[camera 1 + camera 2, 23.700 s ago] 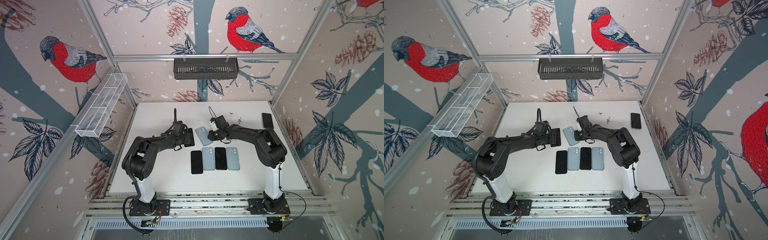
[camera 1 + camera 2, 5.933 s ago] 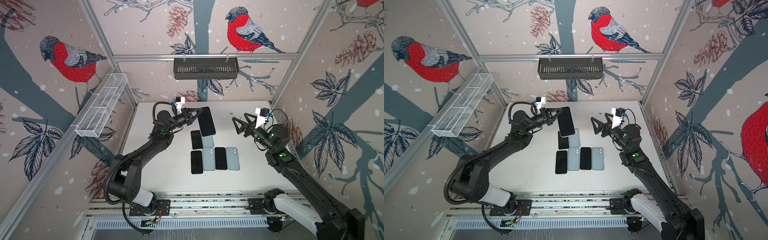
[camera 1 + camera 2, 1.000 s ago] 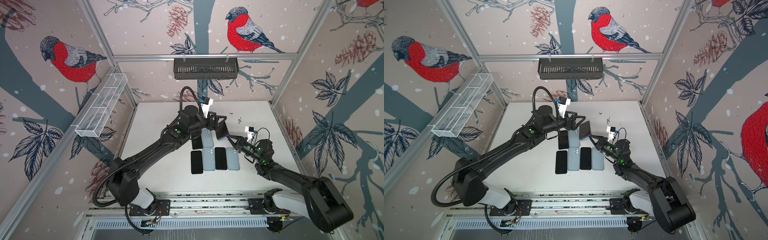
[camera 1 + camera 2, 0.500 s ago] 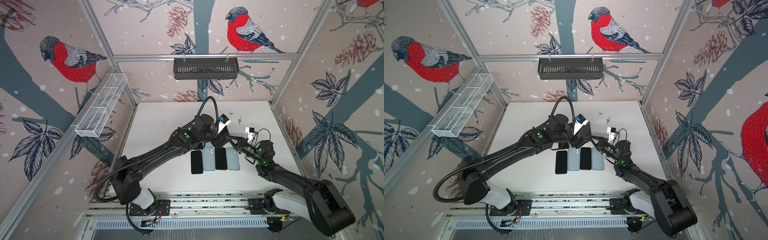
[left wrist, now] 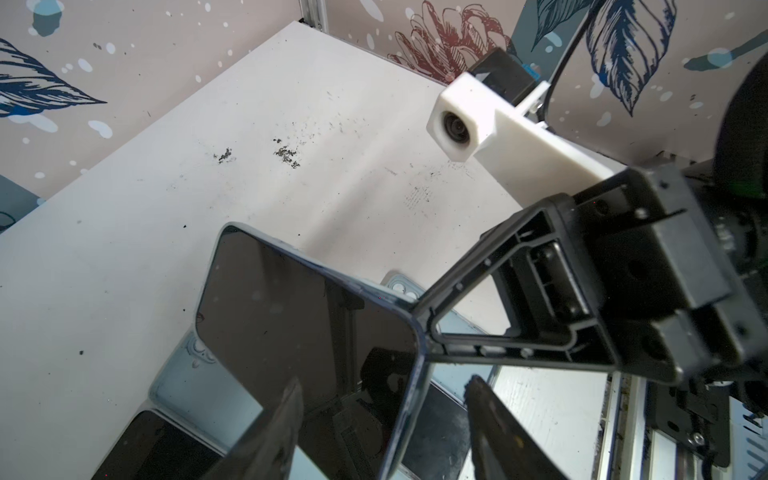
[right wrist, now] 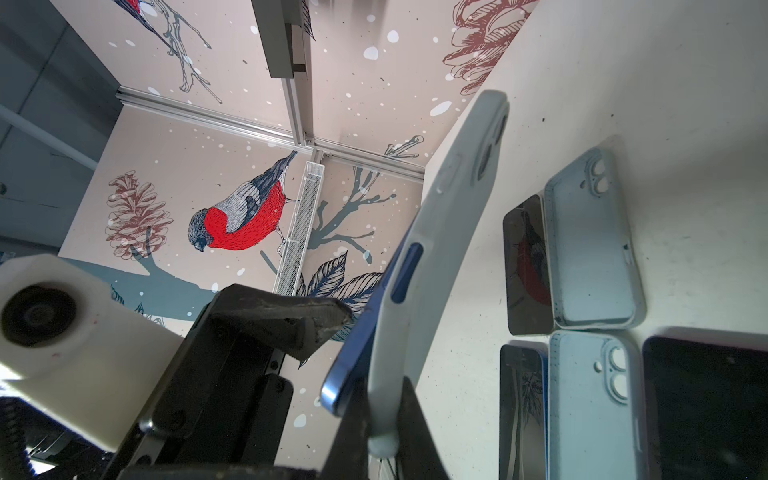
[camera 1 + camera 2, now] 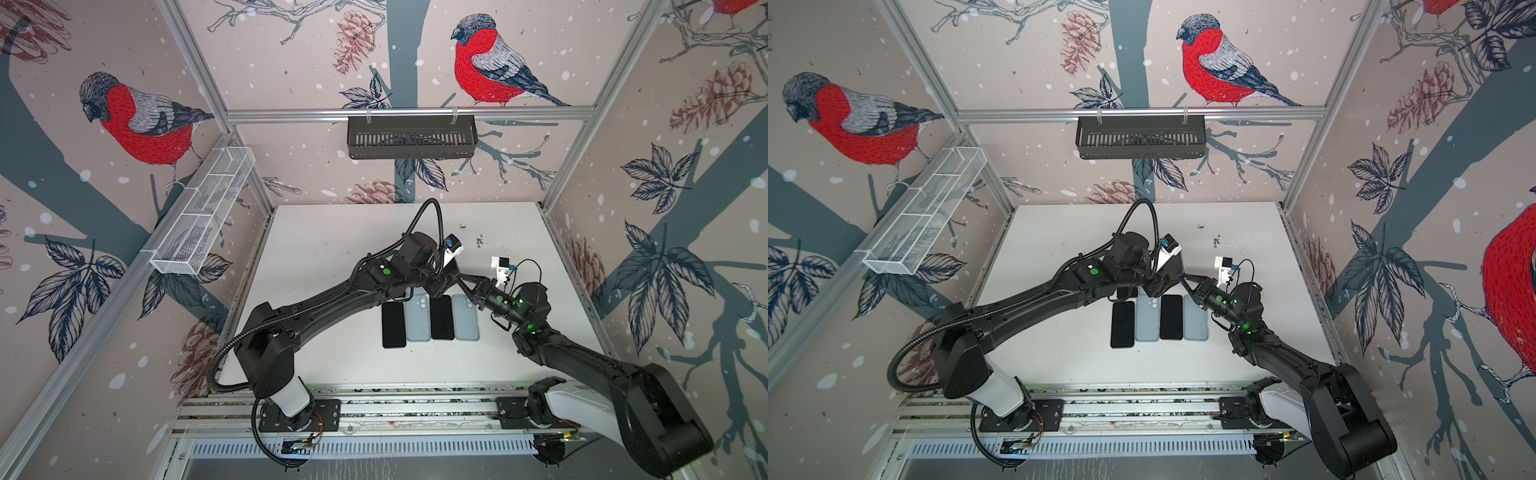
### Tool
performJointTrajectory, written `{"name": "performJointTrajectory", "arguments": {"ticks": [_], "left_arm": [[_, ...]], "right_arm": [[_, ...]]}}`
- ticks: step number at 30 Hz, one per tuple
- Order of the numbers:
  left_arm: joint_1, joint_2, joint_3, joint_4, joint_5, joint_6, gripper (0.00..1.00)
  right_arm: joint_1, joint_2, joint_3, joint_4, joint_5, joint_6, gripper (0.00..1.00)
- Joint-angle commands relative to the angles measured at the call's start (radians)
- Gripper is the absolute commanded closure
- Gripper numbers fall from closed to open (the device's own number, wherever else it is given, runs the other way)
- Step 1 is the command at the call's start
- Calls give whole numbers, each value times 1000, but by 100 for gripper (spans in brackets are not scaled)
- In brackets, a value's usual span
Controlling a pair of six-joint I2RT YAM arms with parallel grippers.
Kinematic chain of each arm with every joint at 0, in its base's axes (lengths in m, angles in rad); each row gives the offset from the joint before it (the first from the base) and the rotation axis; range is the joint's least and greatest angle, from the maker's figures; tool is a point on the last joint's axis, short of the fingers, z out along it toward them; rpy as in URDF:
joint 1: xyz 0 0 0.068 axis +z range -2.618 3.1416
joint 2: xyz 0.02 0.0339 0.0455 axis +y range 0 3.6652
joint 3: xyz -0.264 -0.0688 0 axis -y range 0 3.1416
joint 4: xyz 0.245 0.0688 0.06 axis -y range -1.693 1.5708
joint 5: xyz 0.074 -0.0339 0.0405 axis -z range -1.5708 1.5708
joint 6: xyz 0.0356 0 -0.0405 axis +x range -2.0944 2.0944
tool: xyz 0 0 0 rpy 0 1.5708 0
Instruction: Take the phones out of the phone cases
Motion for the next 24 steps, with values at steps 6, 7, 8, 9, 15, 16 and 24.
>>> {"name": "performJointTrajectory", "arguments": {"ticks": [6, 7, 8, 9, 15, 16, 24], "left_arm": [[-5, 33, 24, 22, -93, 4, 46], [-5, 36, 24, 25, -94, 4, 47], [-6, 38, 23, 25, -95, 3, 48], [-8, 41, 25, 26, -98, 2, 49], [-26, 50, 20, 20, -159, 14, 55], [-34, 52, 18, 19, -180, 15, 56], [-81, 67, 15, 31, -343, 43, 62]], "right_arm": [[3, -8, -11, 80, -8, 2, 100], [4, -10, -13, 82, -7, 4, 100], [4, -11, -14, 82, -7, 4, 100], [4, -13, -15, 82, -7, 4, 100], [1, -16, -13, 76, -7, 2, 100], [1, -16, -13, 75, -5, 4, 100], [4, -21, -13, 78, -5, 7, 100]]}}
